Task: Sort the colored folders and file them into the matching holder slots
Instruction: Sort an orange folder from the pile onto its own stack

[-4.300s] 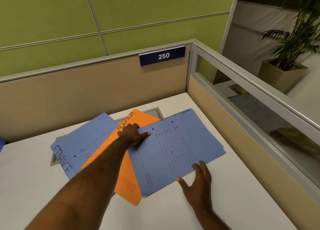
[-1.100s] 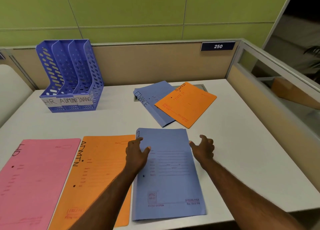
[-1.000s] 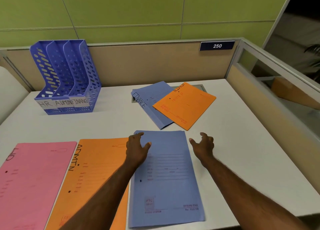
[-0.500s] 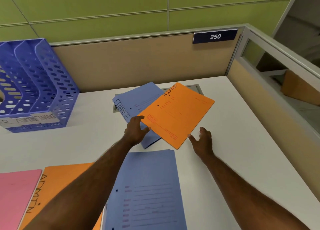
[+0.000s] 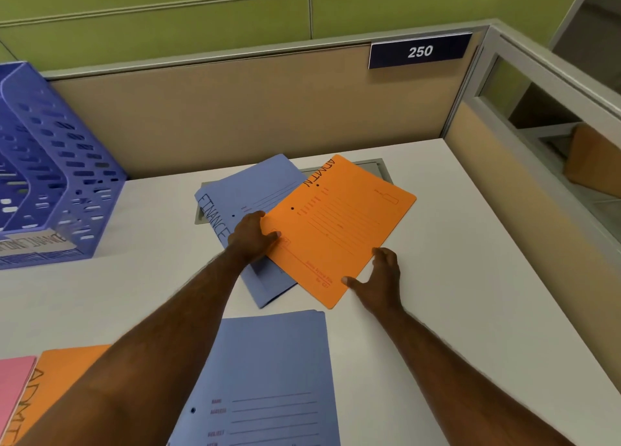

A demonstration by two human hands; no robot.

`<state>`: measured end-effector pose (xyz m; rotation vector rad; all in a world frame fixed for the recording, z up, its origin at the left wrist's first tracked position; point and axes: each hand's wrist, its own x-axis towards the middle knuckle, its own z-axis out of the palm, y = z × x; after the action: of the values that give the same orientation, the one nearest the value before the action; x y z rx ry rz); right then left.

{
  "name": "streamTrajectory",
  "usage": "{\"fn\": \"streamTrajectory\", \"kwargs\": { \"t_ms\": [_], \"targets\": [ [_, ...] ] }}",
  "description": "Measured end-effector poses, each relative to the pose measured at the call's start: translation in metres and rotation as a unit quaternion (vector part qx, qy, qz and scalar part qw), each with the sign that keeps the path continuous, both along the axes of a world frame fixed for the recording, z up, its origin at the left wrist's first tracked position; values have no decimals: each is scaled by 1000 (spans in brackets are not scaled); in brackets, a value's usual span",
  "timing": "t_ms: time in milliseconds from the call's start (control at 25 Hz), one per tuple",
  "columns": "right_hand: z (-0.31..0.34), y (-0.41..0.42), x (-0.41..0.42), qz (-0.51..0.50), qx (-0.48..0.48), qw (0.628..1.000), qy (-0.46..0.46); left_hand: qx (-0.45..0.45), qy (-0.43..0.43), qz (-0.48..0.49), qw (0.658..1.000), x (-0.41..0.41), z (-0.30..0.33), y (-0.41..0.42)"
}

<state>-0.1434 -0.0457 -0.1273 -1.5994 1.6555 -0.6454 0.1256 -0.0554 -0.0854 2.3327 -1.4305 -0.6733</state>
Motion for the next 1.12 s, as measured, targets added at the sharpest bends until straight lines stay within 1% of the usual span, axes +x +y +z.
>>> {"fn": "streamTrajectory", "kwargs": {
  "t_ms": [80,120,280,320,440,600,720,800,880,960,1120],
  "targets": [
    [-2,0,1,-5,3,1000,-5,7,-10,16,1000,2,-2,-7],
    [-2,0,1,-8,4,1000,-7,1,-2,26,1000,3,-2,-10],
    [1,1,2,-11,6,1000,-5,-67,54,20,996,3,7,-18],
    [2,0,2,-9,8,1000,-3,-90,77,31,992,2,11,-17],
    [7,1,3,-10,22,1000,-14,-156,158,74,972,1,23,-2],
    [26,0,11,-76,62,986,-133,-210,222,95,947,2,33,33],
    [45,0,18,-75,58,978,-186,-238,292,128,918,2,37,65],
    [61,6,24,-84,55,975,-196,-255,332,151,896,4,42,90],
    [75,15,31,-82,34,979,-184,-271,362,163,877,6,49,117],
    [89,29,42,-72,17,980,-185,-281,380,160,867,10,57,148],
    [114,70,67,-34,13,976,-217,-291,417,160,846,28,67,215]
  ]
}}
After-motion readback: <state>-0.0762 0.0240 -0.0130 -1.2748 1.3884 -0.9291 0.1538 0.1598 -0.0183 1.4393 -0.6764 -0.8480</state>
